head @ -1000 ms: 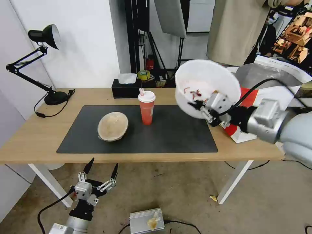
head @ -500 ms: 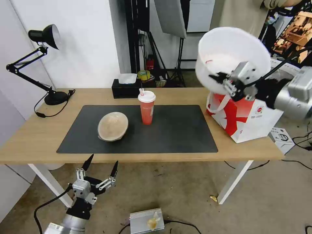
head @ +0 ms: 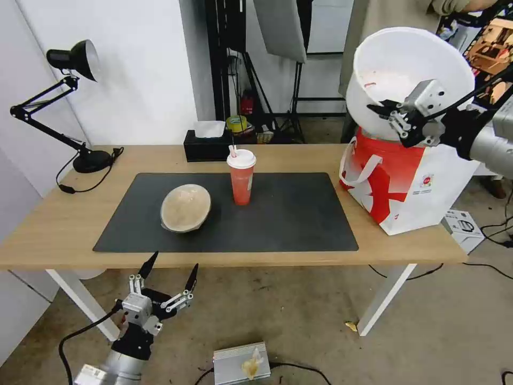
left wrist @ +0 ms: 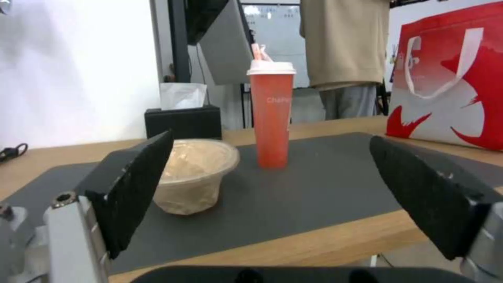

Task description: Pick up the trash from the table and place it into the takeout bag.

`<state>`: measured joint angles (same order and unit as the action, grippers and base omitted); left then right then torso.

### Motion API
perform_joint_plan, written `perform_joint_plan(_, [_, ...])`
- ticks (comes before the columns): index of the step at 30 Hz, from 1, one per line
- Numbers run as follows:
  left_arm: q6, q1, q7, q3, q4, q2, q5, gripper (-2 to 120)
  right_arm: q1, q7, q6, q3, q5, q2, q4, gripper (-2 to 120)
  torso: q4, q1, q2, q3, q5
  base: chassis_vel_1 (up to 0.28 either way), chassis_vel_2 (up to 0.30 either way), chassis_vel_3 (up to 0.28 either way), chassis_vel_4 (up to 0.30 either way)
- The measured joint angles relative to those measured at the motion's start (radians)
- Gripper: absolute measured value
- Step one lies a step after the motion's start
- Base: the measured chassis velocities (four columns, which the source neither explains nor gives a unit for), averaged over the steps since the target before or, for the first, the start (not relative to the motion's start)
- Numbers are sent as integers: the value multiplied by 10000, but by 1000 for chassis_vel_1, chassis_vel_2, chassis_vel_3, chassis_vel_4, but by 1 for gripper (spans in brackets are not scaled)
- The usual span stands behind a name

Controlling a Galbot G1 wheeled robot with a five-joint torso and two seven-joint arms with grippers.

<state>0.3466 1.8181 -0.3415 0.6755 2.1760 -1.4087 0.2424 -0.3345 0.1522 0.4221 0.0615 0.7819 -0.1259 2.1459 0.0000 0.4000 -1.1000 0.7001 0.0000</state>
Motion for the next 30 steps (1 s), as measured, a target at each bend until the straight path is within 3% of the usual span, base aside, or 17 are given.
perform_joint_plan(30, [21, 57, -135, -69, -161, 189, 6, 100, 76, 213, -605, -585, -1649, -1261, -3162, 0, 0, 0, 0, -1, -1, 0, 0, 0, 0])
